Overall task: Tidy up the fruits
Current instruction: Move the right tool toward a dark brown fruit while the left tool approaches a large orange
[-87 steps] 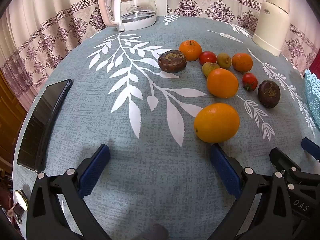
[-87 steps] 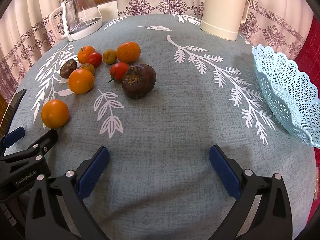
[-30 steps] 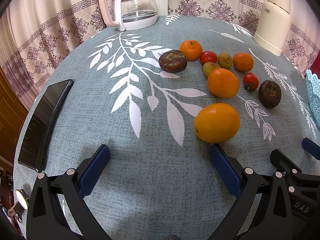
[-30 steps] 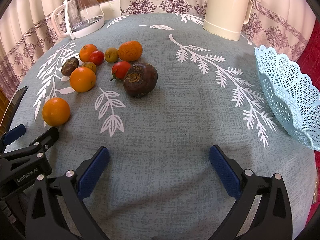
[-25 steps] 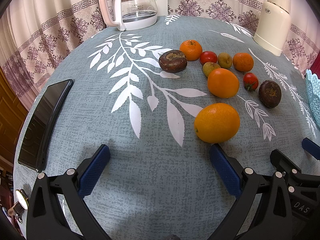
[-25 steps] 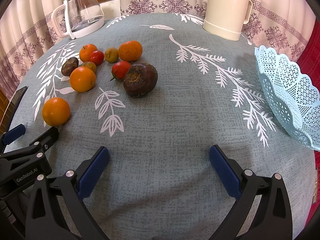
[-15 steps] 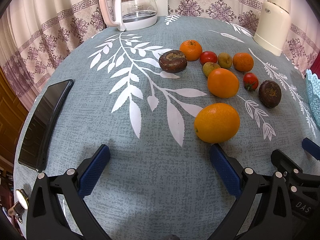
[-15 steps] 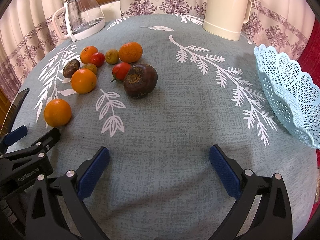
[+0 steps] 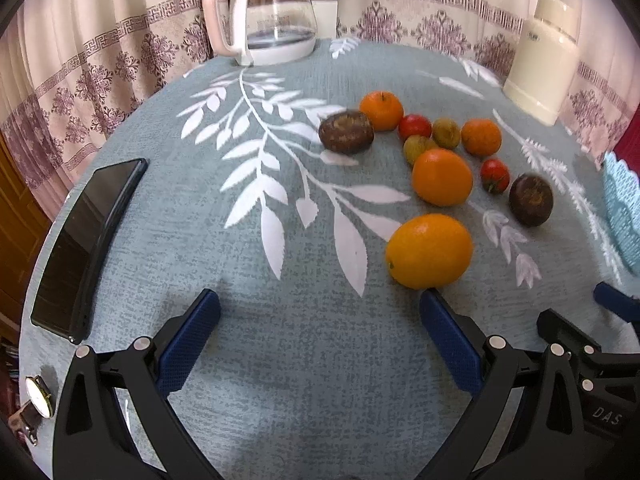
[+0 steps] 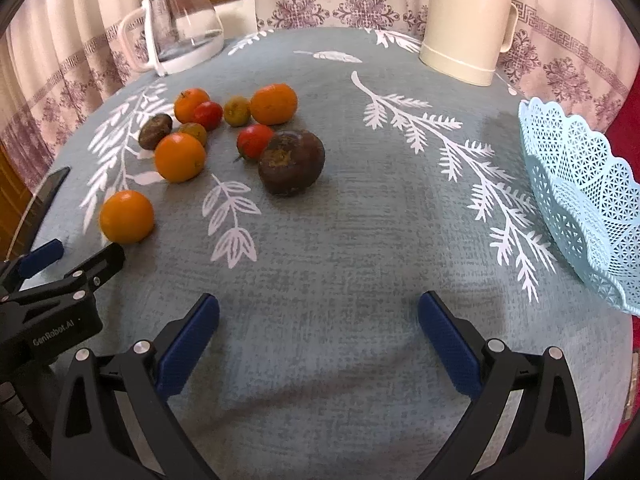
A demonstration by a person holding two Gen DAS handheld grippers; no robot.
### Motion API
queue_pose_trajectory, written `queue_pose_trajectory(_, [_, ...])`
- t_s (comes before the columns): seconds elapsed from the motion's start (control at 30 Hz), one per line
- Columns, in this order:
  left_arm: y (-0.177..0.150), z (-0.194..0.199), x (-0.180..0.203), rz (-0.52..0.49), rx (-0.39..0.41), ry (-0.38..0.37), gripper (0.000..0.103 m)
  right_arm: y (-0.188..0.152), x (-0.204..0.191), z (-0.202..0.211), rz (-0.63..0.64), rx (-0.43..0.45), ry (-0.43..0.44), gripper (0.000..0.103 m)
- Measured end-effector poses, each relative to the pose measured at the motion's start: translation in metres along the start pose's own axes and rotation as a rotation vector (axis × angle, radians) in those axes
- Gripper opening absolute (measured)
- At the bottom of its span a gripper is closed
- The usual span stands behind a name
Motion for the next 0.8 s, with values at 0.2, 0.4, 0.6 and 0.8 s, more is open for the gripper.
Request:
queue_pose_trajectory(0.2, [0.008, 0.028, -0.004, 0.025, 0.142, -0.053, 0.101, 0.013, -0.004, 0.019, 0.033, 0.118, -0.014, 0.098])
queue_pose_trajectory(0.4, [0.024, 0.055, -0.018, 0.096, 0.280, -0.041, 0.101, 0.036, -0.007, 0.040, 0.085, 0.253, -0.010, 0.098])
queue_pose_trajectory(0.6, [0.026, 0.063, -0.019, 0.130, 0.309, -0.033, 0.101, 0.055, -0.004, 0.025, 0.099, 0.235, 0.038, 0.098])
queue_pose_trajectory(0.8, [0.019, 0.054, -0.022, 0.169, 0.307, 0.041, 0.101, 0.060, -0.002, 0.011, 0.091, 0.248, 0.070, 0.098])
Point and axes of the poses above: each gripper's, at about its wrist camera, not at the fingertips, and z roughly against the way its jaws point, x to its right, y to its top, the point moved 5 cm from there along -z, roughly the way its jaws point, and after that the axes turned 7 degrees about y, right-handed, at the moved point
